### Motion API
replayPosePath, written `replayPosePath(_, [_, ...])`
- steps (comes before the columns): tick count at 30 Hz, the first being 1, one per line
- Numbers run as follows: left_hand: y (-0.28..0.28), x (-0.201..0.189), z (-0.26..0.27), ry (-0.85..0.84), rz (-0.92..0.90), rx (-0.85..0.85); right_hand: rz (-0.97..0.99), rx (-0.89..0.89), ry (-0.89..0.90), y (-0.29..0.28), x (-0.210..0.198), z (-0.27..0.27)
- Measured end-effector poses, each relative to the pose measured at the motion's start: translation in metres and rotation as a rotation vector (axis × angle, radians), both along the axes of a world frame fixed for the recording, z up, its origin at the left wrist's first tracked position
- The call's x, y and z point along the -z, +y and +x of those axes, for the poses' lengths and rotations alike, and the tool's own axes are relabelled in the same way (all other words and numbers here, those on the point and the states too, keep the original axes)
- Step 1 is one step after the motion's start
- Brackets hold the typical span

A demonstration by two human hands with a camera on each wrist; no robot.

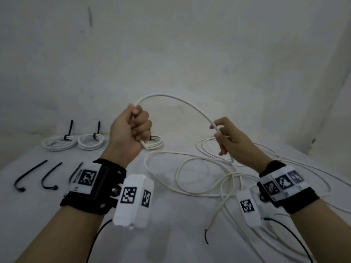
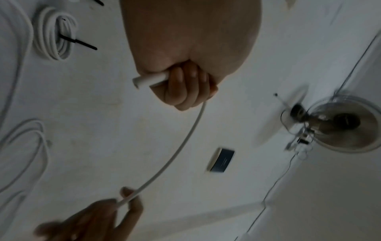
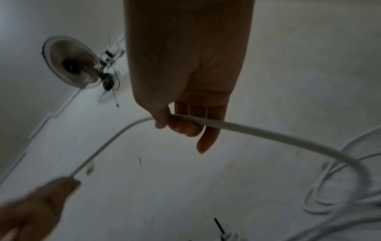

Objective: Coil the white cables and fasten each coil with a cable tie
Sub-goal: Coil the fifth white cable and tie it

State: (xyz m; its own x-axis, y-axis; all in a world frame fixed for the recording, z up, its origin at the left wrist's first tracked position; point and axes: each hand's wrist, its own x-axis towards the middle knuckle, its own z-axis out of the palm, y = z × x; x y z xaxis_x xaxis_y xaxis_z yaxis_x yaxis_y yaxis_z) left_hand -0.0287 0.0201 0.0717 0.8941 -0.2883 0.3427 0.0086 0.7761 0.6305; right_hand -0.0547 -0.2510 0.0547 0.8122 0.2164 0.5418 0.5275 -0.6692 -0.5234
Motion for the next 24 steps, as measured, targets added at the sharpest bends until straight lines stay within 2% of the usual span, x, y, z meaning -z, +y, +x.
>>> replayPosePath(2, [0.01,-0.005,0.004,-0.006,-0.057,-0.043,-0.318,0.05,-0.037,0.003,0.009,-0.004])
replayPosePath(5, [0.006,-0.004,0.005,0.0,-0.027,-0.07,-0.83,0.035,-0.028,0.029,0.014,-0.017])
replayPosePath(6, [0.002,-0.003,0.005,-0.003,-0.002,-0.072,-0.957,0.032,-0.067,0.04,0.014,-0.021])
replayPosePath(8, [-0.007,0.003,0.003,-0.012,0.066,-0.069,-1.082,-0.018,-0.215,0.06,0.012,-0.032])
replayPosePath(10, [-0.017,0.011,0.0,-0.028,0.175,-0.069,-1.087,-0.062,-0.359,0.077,0.005,-0.047])
replayPosePath(12, [-0.028,0.021,-0.005,-0.057,0.299,-0.07,-1.009,-0.148,-0.473,0.089,-0.002,-0.055])
replayPosePath(15, [-0.039,0.036,-0.019,-0.185,0.538,-0.167,-0.796,-0.289,-0.396,0.103,-0.023,-0.062])
replayPosePath(17, [-0.042,0.045,-0.026,-0.288,0.651,-0.211,-0.656,-0.264,-0.305,0.102,-0.037,-0.059])
replayPosePath(19, [-0.042,0.049,-0.032,-0.261,0.584,-0.095,-0.551,-0.207,-0.262,0.096,-0.046,-0.05])
replayPosePath(21, [-0.039,0.052,-0.031,-0.208,0.438,0.017,-0.39,-0.157,-0.261,0.086,-0.051,-0.04])
replayPosePath(24, [-0.033,0.057,-0.03,-0.182,0.361,0.073,-0.234,-0.107,-0.217,0.076,-0.049,-0.025])
